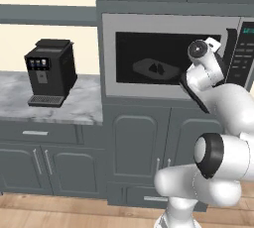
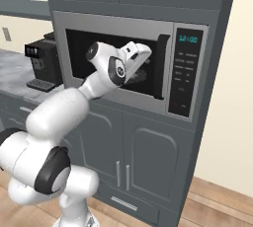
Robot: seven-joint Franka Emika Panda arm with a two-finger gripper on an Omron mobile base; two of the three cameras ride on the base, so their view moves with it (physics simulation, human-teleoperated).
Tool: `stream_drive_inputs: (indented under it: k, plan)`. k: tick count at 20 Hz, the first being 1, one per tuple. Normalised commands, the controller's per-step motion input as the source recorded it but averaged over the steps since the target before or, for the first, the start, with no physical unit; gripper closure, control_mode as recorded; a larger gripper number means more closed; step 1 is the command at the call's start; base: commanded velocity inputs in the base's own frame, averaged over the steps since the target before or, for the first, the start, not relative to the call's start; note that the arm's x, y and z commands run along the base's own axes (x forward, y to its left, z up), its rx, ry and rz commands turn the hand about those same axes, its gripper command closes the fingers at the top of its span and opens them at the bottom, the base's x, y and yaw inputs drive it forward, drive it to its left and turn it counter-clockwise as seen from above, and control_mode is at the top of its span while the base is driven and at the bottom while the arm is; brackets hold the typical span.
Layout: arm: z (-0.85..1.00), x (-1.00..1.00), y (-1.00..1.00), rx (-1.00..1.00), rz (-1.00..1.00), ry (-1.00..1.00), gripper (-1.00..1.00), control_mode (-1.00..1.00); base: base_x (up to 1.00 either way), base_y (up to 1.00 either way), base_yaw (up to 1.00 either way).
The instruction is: Place the tupperware containing the fish and eggplant meal in the microwave. Close the microwave door and press the start button to reheat the meal.
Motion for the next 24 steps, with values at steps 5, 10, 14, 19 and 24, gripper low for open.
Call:
stream_drive_inputs:
  k: [5, 10, 14, 19, 24]
  plan:
    - [0.05, 0.58, -0.42, 0.0, 0.24, -0.12, -1.0, -1.0, 0.0, 0.0, 0.0]
    - [0.21, 0.39, -0.17, -0.04, 0.19, -0.02, -1.0, -1.0, 0.0, 0.0, 0.0]
    - [0.67, 0.0, 0.27, -0.21, 0.01, 0.02, -1.0, -1.0, 0.0, 0.0, 0.0]
    - [0.86, 0.07, 0.36, -0.19, 0.0, 0.07, -1.0, -1.0, 0.0, 0.0, 0.0]
    - [0.58, -0.69, 0.03, 0.01, 0.0, -0.06, -1.0, -1.0, 0.0, 0.0, 0.0]
